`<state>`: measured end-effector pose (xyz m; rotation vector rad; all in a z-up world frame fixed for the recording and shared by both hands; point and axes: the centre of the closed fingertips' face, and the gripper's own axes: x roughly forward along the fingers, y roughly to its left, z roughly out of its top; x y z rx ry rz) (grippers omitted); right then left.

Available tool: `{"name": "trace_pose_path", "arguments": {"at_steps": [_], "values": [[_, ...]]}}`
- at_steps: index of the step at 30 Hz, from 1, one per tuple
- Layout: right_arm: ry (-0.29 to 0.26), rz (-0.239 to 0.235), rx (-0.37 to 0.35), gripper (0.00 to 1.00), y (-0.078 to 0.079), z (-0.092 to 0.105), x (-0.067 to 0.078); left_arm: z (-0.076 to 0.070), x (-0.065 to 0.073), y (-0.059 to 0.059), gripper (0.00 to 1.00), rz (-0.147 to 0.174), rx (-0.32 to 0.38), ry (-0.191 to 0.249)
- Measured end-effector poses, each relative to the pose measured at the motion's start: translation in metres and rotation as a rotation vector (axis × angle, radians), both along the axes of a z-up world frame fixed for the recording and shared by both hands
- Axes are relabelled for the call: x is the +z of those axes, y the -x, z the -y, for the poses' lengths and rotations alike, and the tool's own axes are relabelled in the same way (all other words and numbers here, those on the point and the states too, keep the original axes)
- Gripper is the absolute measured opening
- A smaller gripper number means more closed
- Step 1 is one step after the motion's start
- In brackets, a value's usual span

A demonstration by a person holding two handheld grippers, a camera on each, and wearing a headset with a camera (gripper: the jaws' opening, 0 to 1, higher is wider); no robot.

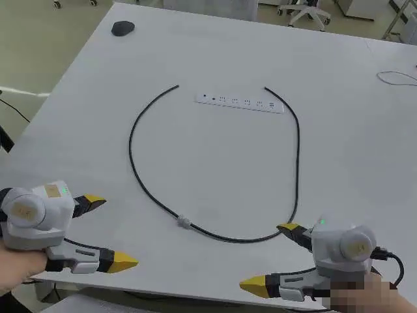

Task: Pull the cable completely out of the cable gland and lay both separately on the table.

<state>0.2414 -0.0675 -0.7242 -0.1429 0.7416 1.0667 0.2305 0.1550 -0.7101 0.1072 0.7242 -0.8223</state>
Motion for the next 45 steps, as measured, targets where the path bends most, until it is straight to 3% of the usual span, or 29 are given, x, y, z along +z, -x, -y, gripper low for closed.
{"name": "trace_pose_path", "arguments": {"at_steps": [13,16,20,28,45], "values": [[0.005,0.004,0.024,0.95,0.000,-0.007,0.000,0.002,0.000,0.000,0.89,-0.003,0.011,0.008],[0.023,0.003,0.038,0.94,0.000,-0.009,-0.004,0.000,-0.004,0.002,0.87,-0.033,0.016,0.001],[0.033,0.004,0.055,0.93,0.000,-0.015,-0.005,-0.001,-0.003,0.001,0.87,-0.003,0.000,-0.007],[0.034,0.000,0.056,0.91,-0.006,-0.026,-0.007,0.001,-0.005,0.000,0.86,-0.009,-0.010,0.008],[0.099,-0.012,0.070,0.73,-0.033,-0.054,-0.019,0.000,-0.019,-0.006,0.86,-0.006,-0.020,-0.005]]}}
